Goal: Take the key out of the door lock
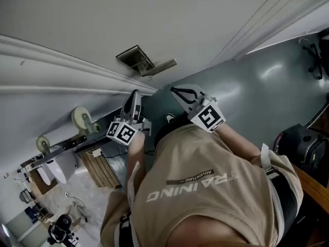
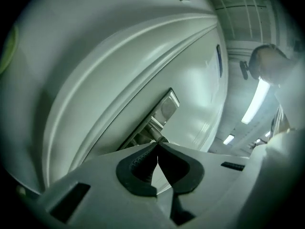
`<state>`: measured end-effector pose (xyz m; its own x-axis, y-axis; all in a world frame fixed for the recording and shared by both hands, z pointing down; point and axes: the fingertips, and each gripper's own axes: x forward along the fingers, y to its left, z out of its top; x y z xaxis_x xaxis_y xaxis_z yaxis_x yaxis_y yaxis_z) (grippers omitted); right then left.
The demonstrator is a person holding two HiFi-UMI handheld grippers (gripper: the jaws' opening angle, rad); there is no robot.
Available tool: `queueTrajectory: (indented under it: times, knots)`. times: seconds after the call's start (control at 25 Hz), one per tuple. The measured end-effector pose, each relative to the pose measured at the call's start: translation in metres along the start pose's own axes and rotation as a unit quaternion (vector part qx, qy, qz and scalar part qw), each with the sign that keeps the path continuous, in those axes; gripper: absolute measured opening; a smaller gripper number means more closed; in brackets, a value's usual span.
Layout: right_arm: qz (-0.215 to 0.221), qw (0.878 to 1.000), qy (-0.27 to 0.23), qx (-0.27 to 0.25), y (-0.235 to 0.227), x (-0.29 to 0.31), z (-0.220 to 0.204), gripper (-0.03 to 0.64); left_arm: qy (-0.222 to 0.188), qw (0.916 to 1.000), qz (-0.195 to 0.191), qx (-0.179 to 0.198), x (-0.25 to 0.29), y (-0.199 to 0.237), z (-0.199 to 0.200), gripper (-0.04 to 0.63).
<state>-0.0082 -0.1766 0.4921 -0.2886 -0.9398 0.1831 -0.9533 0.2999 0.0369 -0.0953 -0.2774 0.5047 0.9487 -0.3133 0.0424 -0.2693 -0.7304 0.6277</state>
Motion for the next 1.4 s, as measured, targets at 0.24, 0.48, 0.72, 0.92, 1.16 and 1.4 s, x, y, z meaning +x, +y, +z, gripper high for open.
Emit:
queueTrajectory:
  times: [0.24, 0.48, 0.72, 0.92, 1.16, 1.4]
  knots:
    - [-0.004, 0.999, -0.006, 0.036, -0.021, -0.012, -0.022, 0.015, -0.051, 0.9896, -0.01, -0.134, 0.01, 0.003, -0.003, 0.011]
    - [-0.001, 1.0, -0.018, 0.01, -0.029, -0.012, -0.008, 0.015, -0.043, 0.9841, -0.009, -0.172, 0.016, 0.007, -0.009, 0.011]
    - [-0.031, 0.999, -0.006, 0.029, -0.035, -0.015, -0.009, 0.014, 0.006, 0.978, 0.0, -0.208, 0.024, 0.025, -0.019, 0.011]
    - [-0.056, 0.998, -0.001, 0.026, -0.044, -0.015, -0.013, 0.015, 0.001, 0.9598, -0.002, -0.281, 0.029, 0.034, -0.029, 0.011]
    - [-0.078, 0.997, -0.003, 0.023, -0.055, -0.017, -0.008, 0.015, 0.033, 0.9496, -0.024, -0.311, 0.051, 0.031, -0.037, 0.02]
    - [-0.103, 0.994, -0.001, 0.029, -0.06, -0.024, -0.009, 0.015, 0.069, 0.9375, -0.031, -0.34, 0.068, 0.038, -0.051, 0.12]
